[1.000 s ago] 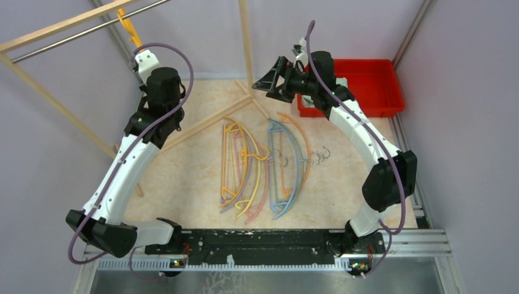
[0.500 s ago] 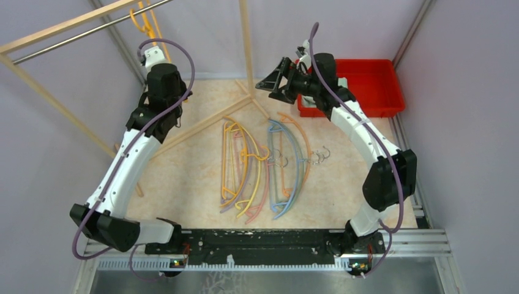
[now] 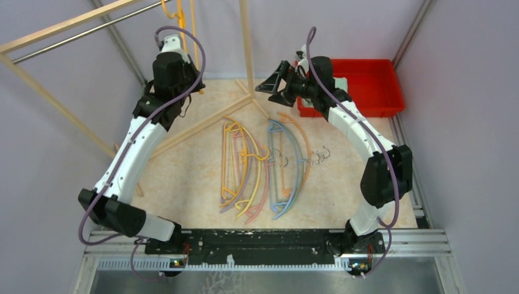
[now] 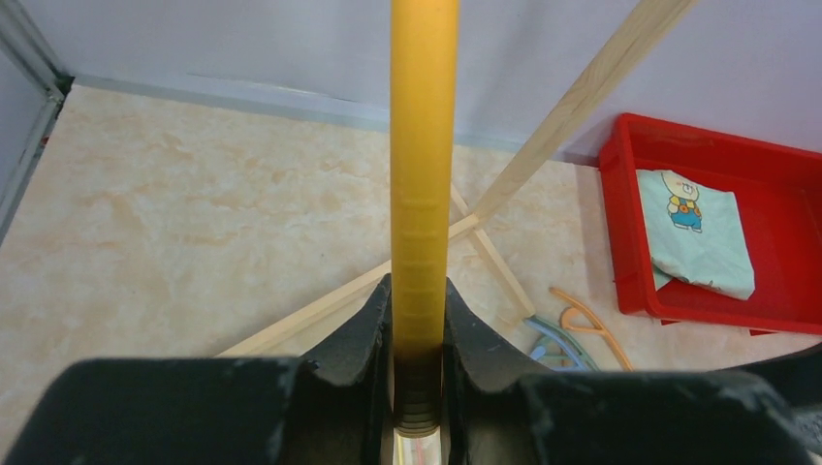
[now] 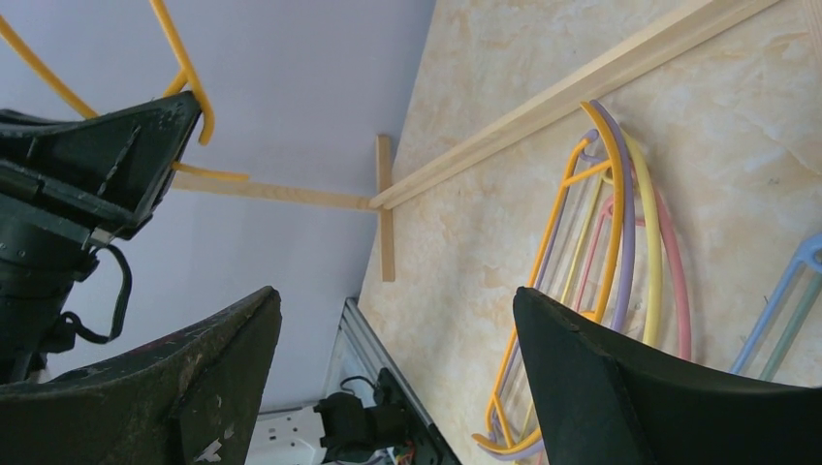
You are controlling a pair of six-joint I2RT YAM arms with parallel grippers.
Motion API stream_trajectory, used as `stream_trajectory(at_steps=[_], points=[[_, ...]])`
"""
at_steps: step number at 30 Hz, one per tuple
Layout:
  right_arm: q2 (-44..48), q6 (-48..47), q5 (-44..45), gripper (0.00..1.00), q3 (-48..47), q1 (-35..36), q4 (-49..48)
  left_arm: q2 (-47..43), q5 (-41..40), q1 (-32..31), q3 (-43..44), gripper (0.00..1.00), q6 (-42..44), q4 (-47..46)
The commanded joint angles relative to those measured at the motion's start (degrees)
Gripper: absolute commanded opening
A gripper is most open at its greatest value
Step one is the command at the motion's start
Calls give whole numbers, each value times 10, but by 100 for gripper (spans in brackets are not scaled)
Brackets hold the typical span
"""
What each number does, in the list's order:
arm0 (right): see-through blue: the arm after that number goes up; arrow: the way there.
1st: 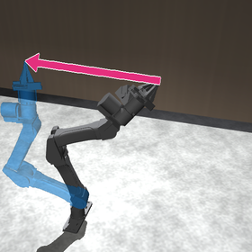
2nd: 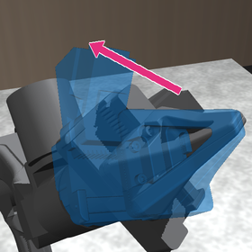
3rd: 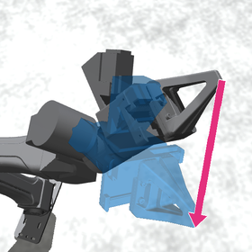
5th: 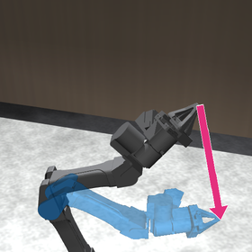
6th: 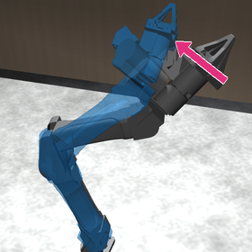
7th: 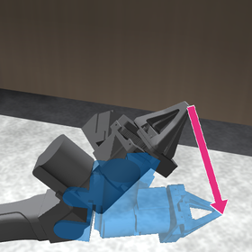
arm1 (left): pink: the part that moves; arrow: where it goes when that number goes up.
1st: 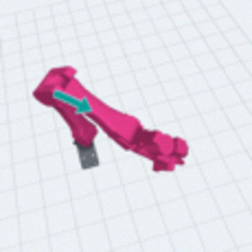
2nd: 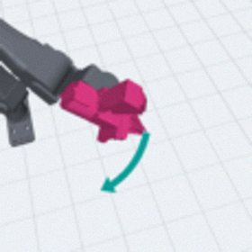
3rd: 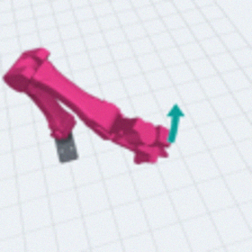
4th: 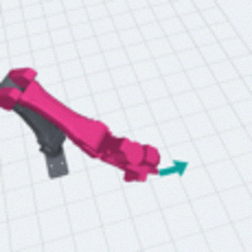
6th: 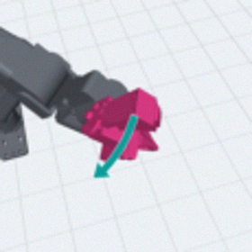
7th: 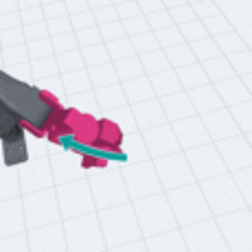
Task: Organize the hangers
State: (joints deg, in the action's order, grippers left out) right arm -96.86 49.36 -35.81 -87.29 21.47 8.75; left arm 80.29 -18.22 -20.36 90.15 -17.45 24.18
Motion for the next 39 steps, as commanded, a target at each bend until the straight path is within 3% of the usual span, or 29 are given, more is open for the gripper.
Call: stream_trajectory(at_steps=[1, 6, 23, 27, 33, 39], points=[[4, 4, -9, 89, -11, -6, -34, 54, 18, -2, 62, 0, 5, 49], [10, 4, -10, 89, -6, -16, -37, 115, 13, -12, 127, 0, 4, 95], [11, 19, -19, 89, 4, -37, -51, 220, 48, -77, 255, 1, 19, 120], [11, 21, -26, 89, 2, -41, -52, 236, 44, -78, 267, 18, 18, 125], [17, 11, -30, 93, 0, -42, -42, 214, 22, -77, 241, 54, 30, 84], [37, -4, -29, 96, 0, -44, -30, 166, 26, -76, 191, 73, 43, 12]])
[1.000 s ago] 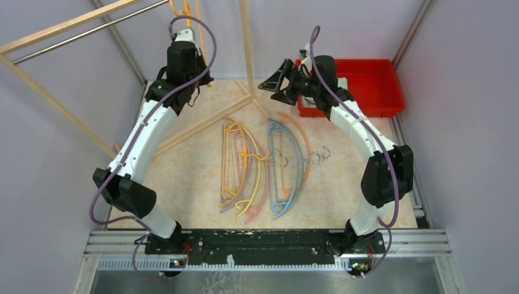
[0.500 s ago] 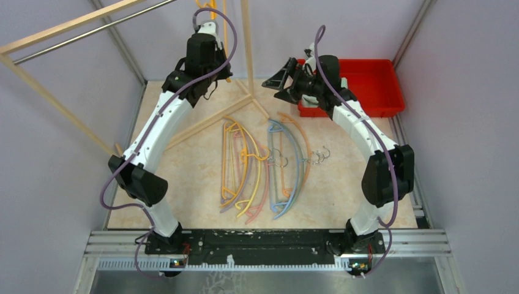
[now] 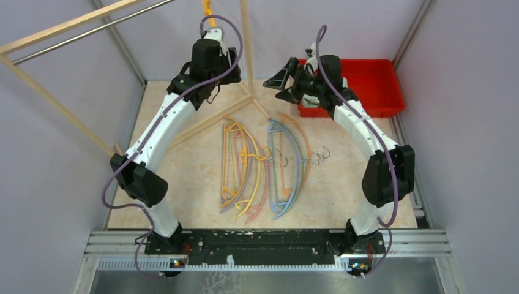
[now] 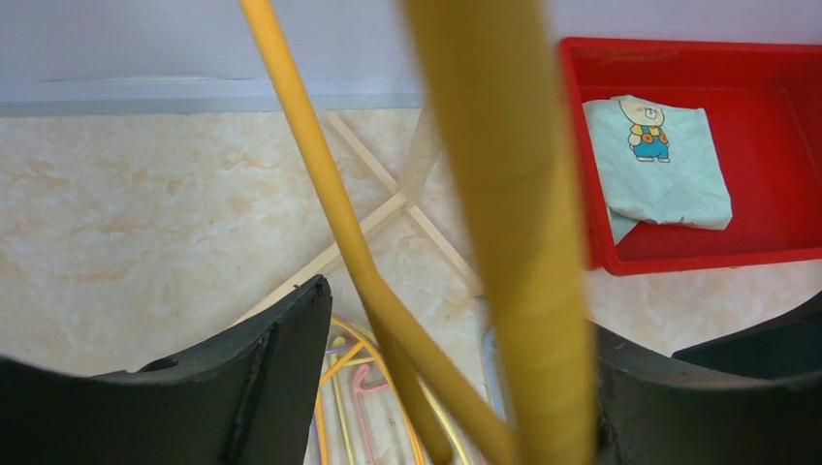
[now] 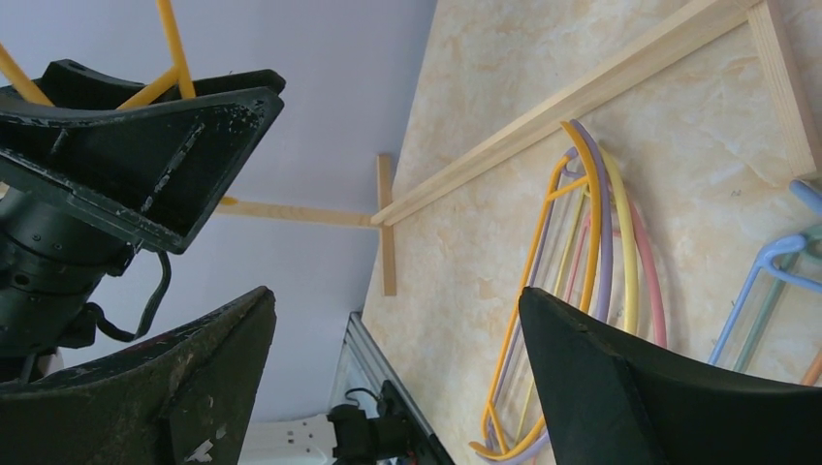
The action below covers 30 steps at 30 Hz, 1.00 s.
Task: Organize the hangers
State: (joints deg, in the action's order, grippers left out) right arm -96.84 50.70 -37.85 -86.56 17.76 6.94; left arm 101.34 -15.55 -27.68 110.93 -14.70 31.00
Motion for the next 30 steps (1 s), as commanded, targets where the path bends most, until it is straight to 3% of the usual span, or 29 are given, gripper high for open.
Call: stream_trajectory(at_steps=[1, 5, 16, 24, 30], points=[[38, -21, -7, 96, -8, -7, -9, -52, 2, -3, -23, 76, 17, -62], [40, -33, -6, 98, -4, -8, -1, -92, 35, -1, -66, 99, 25, -88], [40, -79, 17, 99, 32, -8, 34, -299, 166, 19, -273, 100, 32, -202], [41, -95, 22, 99, 31, -8, 52, -295, 199, 33, -288, 100, 12, -210], [32, -179, 48, 96, 13, 22, 152, -339, 212, 33, -346, 100, 16, -167]])
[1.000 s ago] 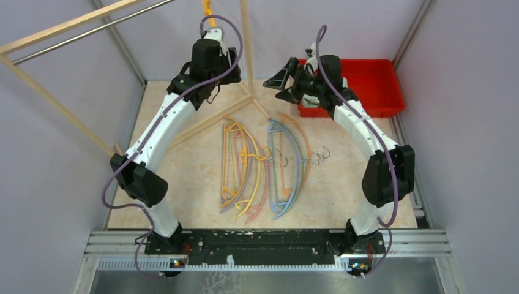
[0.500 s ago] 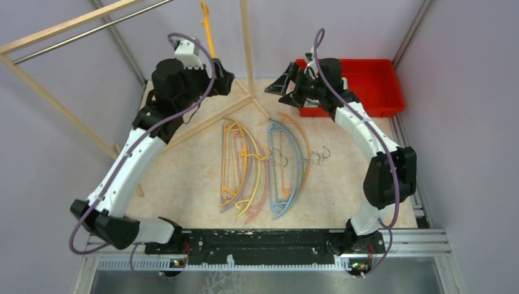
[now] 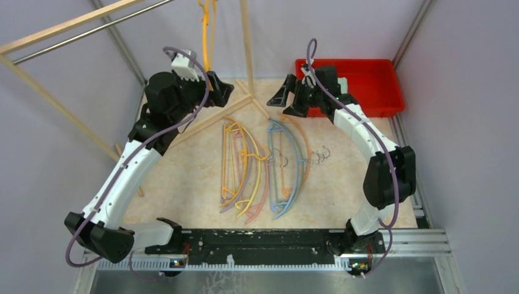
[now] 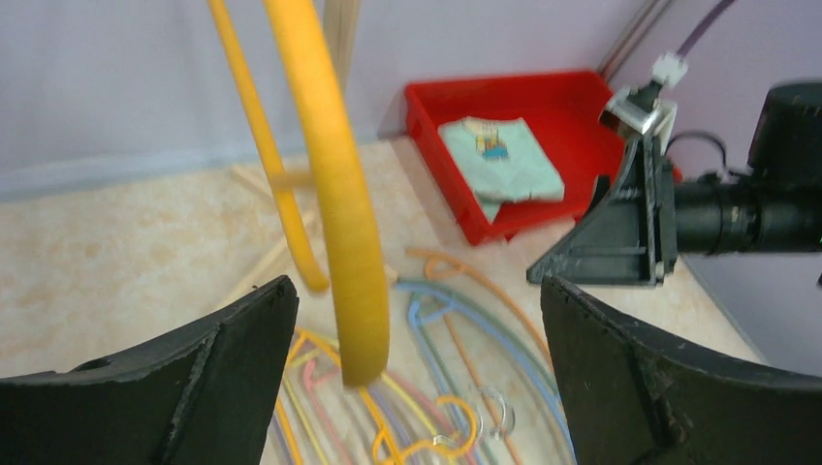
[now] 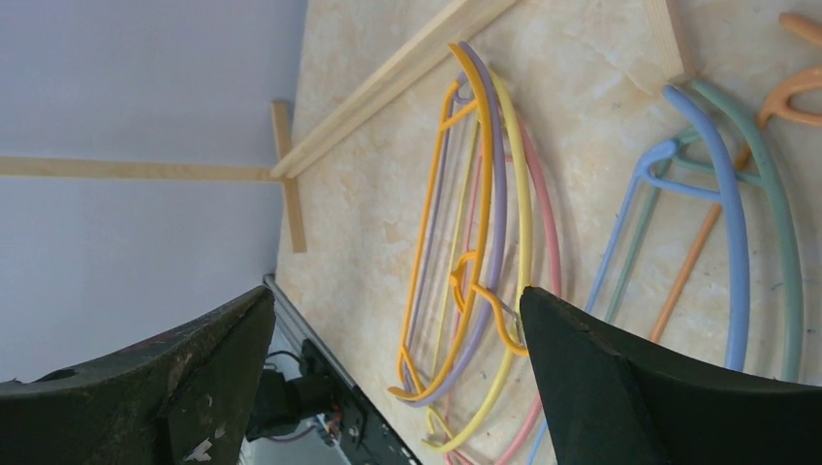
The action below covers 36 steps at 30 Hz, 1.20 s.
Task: Organize the hangers
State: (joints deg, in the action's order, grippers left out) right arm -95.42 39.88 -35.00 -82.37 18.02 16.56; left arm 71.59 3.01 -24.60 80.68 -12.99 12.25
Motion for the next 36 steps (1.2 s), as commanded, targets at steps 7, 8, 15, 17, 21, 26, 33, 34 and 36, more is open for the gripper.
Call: stream_trajectory(at_steps=[7, 8, 15, 17, 21, 26, 33, 34, 36], points=[[2, -122, 46, 90, 2, 66, 82, -173, 43, 2, -166, 100, -8, 66], [-14, -136, 57, 89, -9, 79, 103, -183, 41, 2, -177, 100, -7, 80], [-114, -188, 48, 83, -54, 144, 135, -215, 5, 2, -248, 100, -22, 138], [-142, -189, 44, 81, -68, 152, 129, -224, 0, 2, -265, 100, -34, 140], [-203, -186, 25, 77, -118, 158, 127, -235, -9, 2, -292, 100, -51, 139], [-247, -179, 17, 74, -163, 163, 125, -241, 1, 1, -321, 100, -57, 141], [-273, -166, 4, 72, -174, 167, 114, -247, -4, 0, -347, 98, -51, 148], [-274, -166, 1, 72, -174, 168, 114, -247, -4, 1, -349, 98, -50, 147], [-276, -165, -1, 72, -173, 172, 110, -244, -4, 0, -352, 98, -50, 147]])
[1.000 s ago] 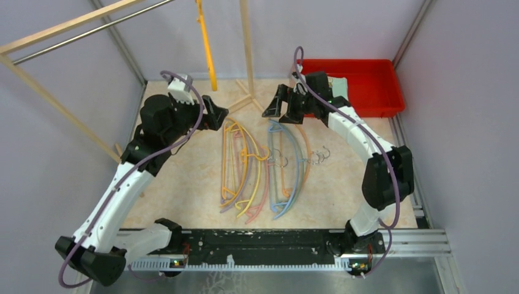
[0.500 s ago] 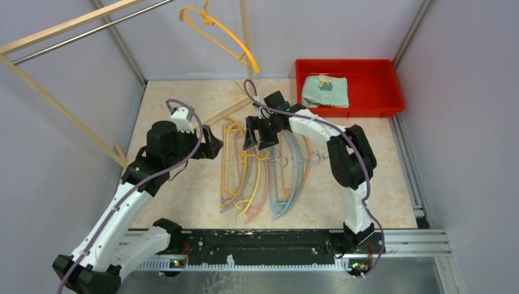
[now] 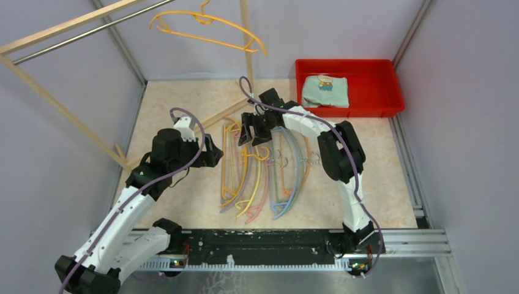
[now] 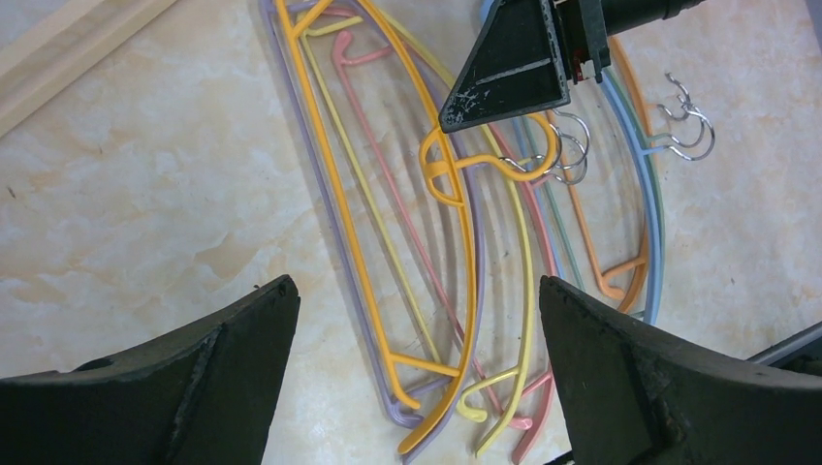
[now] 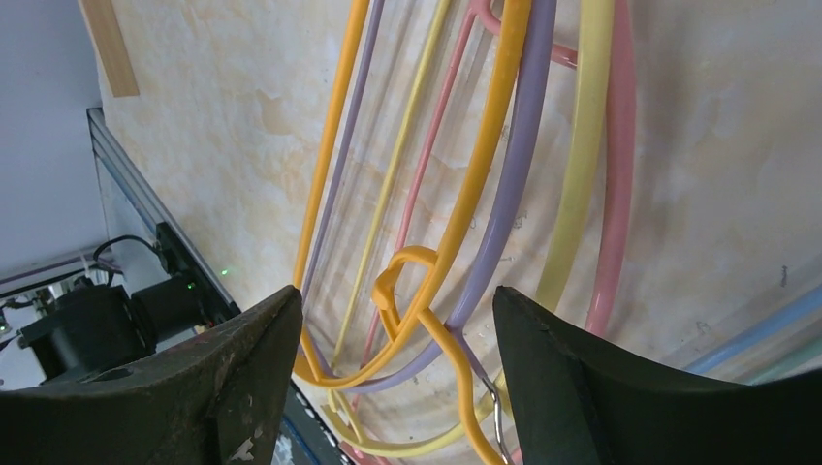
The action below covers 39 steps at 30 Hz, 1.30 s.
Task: Organize the hangers
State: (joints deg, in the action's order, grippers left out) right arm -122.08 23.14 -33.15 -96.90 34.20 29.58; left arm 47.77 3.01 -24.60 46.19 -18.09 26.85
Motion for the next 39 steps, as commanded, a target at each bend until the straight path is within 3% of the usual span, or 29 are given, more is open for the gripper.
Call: stream_trajectory(at_steps=[1, 10, 16, 21, 31, 39], points=[[-10, 4, -20, 71, -29, 12, -23, -5, -3, 0, -8, 98, 1, -1], [-68, 12, -20, 68, -64, 19, -29, 4, 4, 0, -21, 97, -7, -12], [-92, 10, 45, 67, -80, 24, -26, 1, 9, -1, -23, 96, -11, -11], [-123, 5, 72, 58, -104, 31, -5, -1, 10, -1, -19, 95, -11, -4], [-133, -4, 307, 59, -122, 75, 35, -16, 21, -2, -18, 94, -21, 1], [-105, 21, 379, 52, -104, 81, 50, -32, 37, -2, -23, 93, -10, 2]])
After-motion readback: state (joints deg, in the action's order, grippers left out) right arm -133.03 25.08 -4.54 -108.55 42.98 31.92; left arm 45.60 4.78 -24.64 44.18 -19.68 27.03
